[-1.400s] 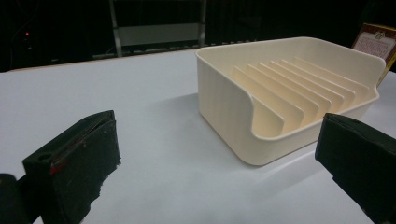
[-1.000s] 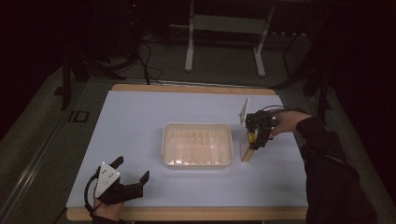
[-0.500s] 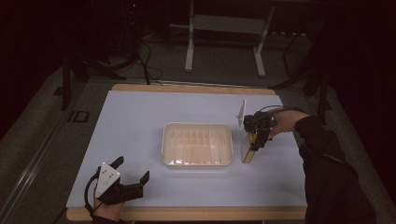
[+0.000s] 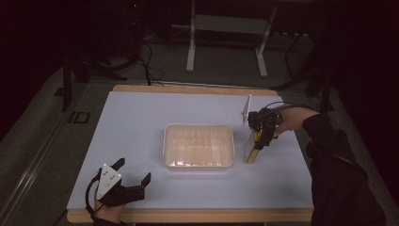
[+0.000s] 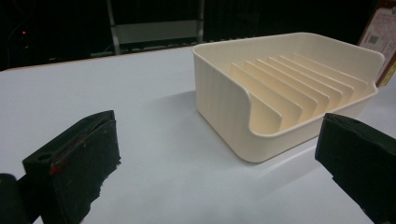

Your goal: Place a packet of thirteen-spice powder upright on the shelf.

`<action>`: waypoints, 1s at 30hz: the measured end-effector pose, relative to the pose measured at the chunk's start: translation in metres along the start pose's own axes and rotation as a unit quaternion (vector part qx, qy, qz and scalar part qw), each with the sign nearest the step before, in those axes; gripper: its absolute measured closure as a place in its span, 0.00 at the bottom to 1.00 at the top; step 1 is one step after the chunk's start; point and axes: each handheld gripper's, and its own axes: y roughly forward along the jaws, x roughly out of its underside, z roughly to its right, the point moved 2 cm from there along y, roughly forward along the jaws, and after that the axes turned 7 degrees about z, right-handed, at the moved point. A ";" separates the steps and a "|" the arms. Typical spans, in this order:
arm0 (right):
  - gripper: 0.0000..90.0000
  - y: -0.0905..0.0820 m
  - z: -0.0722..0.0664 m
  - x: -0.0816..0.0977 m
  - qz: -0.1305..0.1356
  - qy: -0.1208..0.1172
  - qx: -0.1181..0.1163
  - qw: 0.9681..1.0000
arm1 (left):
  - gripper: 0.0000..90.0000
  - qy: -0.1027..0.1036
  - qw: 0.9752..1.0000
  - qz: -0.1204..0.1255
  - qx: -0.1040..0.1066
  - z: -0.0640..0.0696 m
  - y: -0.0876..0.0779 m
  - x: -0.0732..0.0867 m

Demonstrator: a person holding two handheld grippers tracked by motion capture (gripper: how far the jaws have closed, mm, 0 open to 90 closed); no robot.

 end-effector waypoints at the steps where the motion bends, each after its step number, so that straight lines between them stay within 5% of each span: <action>1: 0.35 -0.004 -0.002 0.000 0.000 0.001 0.002 1.000 | 0.00 0.002 1.000 -0.001 0.002 0.000 0.000 0.000; 16: 0.35 -0.035 -0.012 -0.007 -0.003 -0.010 0.020 1.000 | 0.00 0.018 1.000 0.008 0.011 0.004 0.000 0.000; 30: 0.35 -0.063 -0.021 -0.023 0.005 -0.011 0.023 1.000 | 0.00 0.013 1.000 -0.001 0.021 0.005 0.001 0.000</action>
